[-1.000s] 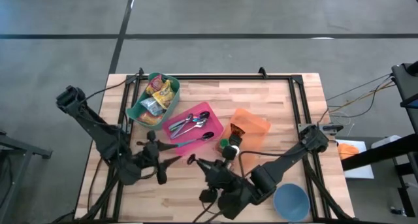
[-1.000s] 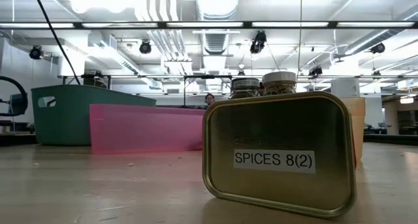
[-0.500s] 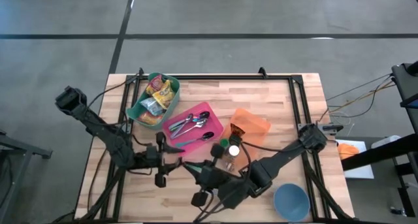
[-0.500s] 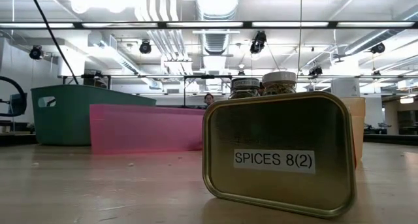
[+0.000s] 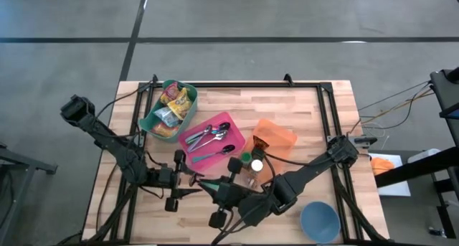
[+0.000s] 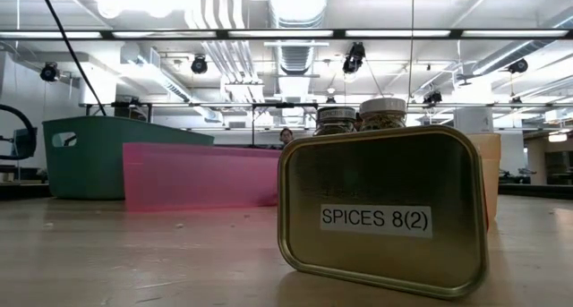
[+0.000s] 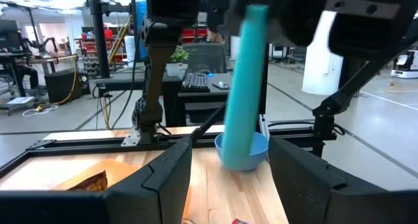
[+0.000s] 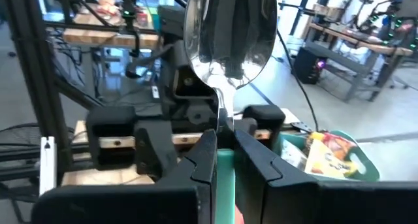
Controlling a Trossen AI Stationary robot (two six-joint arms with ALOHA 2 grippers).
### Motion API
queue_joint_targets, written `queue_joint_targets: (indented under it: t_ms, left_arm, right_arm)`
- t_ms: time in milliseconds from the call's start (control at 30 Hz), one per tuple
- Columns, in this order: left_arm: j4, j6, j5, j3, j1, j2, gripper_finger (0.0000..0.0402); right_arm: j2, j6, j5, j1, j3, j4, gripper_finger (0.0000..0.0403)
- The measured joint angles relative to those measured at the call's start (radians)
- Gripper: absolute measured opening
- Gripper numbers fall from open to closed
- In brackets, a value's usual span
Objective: Pick & Place Food Item
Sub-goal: Put the light green spoon into the pink bin
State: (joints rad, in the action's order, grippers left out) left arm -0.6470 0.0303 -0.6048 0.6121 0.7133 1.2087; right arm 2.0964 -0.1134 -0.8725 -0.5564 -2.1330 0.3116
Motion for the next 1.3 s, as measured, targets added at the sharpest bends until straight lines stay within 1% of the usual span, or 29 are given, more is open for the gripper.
queue_joint_targets:
  t_ms: [100,200,267,333,533,667,767,833,900,967,1067,1233,1300]
  left_arm:
    - [0.001,0.0,0.012,0.009,-0.01,0.0,0.0203]
    - [-0.001,0.0,0.08,0.032,-0.019,0.003,0.0203]
    - [0.0,0.01,0.106,0.051,-0.021,0.011,0.0203]
    - [0.006,0.026,0.108,0.07,-0.023,0.026,0.0203]
    - [0.031,0.042,0.109,0.115,-0.03,0.074,0.0203]
    - [0.031,0.047,0.108,0.125,-0.043,0.085,0.0203]
    - [0.031,0.049,0.108,0.125,-0.05,0.085,0.02]
    - [0.033,0.049,0.108,0.123,-0.05,0.085,0.0189]
    - [0.052,0.049,0.108,0.122,-0.051,0.085,0.0163]
    - [0.068,0.049,0.111,0.124,-0.051,0.085,0.0125]
    - [0.068,0.048,0.112,0.124,-0.051,0.085,0.0058]
    - [0.074,0.043,0.112,0.124,-0.051,0.085,0.0055]
    - [0.081,0.005,0.109,0.124,-0.051,0.085,0.0055]
  right_arm:
    - [0.0,0.009,0.012,0.004,0.0,-0.014,0.0024]
    - [0.0,0.011,0.02,0.011,0.0,-0.013,0.0024]
    - [0.0,0.009,0.038,0.017,0.0,-0.013,0.0024]
    - [0.0,0.009,0.064,0.022,0.001,-0.022,0.0024]
    - [0.001,0.016,0.071,0.02,0.003,-0.04,0.0024]
    - [0.001,0.016,0.111,0.02,0.005,-0.04,0.0024]
    - [0.001,0.017,0.116,0.021,0.006,-0.04,0.0024]
    - [0.001,0.021,0.116,0.021,0.006,-0.04,0.0024]
    - [0.001,0.023,0.116,0.021,0.006,-0.04,0.0024]
    - [0.001,0.03,0.115,0.021,0.006,-0.039,0.0024]
    - [0.001,0.031,0.121,0.021,0.007,-0.038,0.0024]
    - [0.001,0.032,0.125,0.021,0.007,-0.036,0.0024]
    - [0.001,0.03,0.125,0.02,0.007,-0.032,0.0026]
